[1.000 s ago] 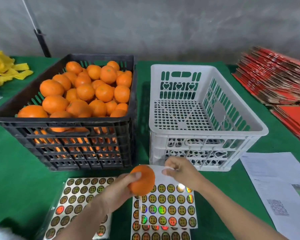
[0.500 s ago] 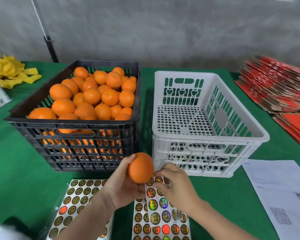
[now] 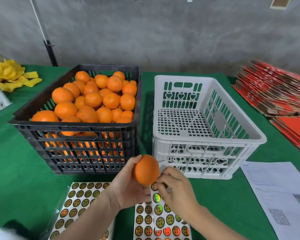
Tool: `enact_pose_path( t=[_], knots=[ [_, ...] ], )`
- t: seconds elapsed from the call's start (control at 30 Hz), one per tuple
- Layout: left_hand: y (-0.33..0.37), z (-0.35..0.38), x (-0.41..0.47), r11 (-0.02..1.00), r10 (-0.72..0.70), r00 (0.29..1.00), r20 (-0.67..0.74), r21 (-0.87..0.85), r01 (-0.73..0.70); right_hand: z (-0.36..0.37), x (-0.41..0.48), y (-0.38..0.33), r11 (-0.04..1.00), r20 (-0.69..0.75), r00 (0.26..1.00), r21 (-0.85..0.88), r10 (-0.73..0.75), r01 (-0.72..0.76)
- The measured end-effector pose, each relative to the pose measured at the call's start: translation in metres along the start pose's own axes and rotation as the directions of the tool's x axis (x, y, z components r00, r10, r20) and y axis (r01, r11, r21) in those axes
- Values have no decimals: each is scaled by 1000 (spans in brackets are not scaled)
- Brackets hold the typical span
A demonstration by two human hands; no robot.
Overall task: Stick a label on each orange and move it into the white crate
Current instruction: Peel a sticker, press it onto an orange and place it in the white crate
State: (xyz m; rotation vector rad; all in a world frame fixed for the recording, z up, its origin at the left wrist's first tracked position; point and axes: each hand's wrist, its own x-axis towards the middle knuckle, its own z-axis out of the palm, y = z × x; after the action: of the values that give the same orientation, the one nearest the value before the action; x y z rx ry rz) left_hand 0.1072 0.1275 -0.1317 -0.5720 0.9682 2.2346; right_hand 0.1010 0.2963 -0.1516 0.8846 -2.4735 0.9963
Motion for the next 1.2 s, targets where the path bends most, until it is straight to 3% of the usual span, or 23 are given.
enact_pose_path(
  t=[0.2, 0.23, 0.3, 0.37, 0.43, 0.5, 0.57, 0.77, 1.03, 1.2],
  knots=[
    [5, 2, 0, 996, -55, 998, -8, -67, 55, 0, -2, 5, 975, -67, 975, -74, -213, 208],
    [6, 2, 0, 996, -64, 998, -11, -56, 63, -1, -2, 4, 980, -57, 979, -29, -197, 196],
    [8, 0, -2, 997, -77, 997, -7, -20, 76, -8, -1, -3, 979, -51, 998, 199, -26, 36],
    [9, -2, -3, 999, -46, 999, 6, 29, 45, -21, 6, -12, 860, -43, 965, 464, 260, -211],
    [7, -5, -4, 996, 44, 999, 6, 78, -44, -36, 19, -16, 660, 26, 872, 643, 489, -389],
    [6, -8, -6, 986, 118, 993, 24, 120, -120, -46, 31, -21, 441, 192, 801, 751, 566, -491],
    [4, -9, -7, 973, 139, 987, 80, 176, -151, -51, 39, -30, 345, 313, 768, 755, 558, -558],
    [5, -4, -12, 951, 160, 965, 209, 229, -208, -49, 39, -46, 556, 264, 813, 618, 519, -555],
    [5, 3, -17, 947, 169, 956, 239, 231, -225, -41, 31, -54, 601, 135, 835, 635, 533, -486],
    [3, 10, -18, 944, 165, 947, 274, 235, -233, -33, 28, -55, 747, -15, 875, 527, 484, -404]
  ],
)
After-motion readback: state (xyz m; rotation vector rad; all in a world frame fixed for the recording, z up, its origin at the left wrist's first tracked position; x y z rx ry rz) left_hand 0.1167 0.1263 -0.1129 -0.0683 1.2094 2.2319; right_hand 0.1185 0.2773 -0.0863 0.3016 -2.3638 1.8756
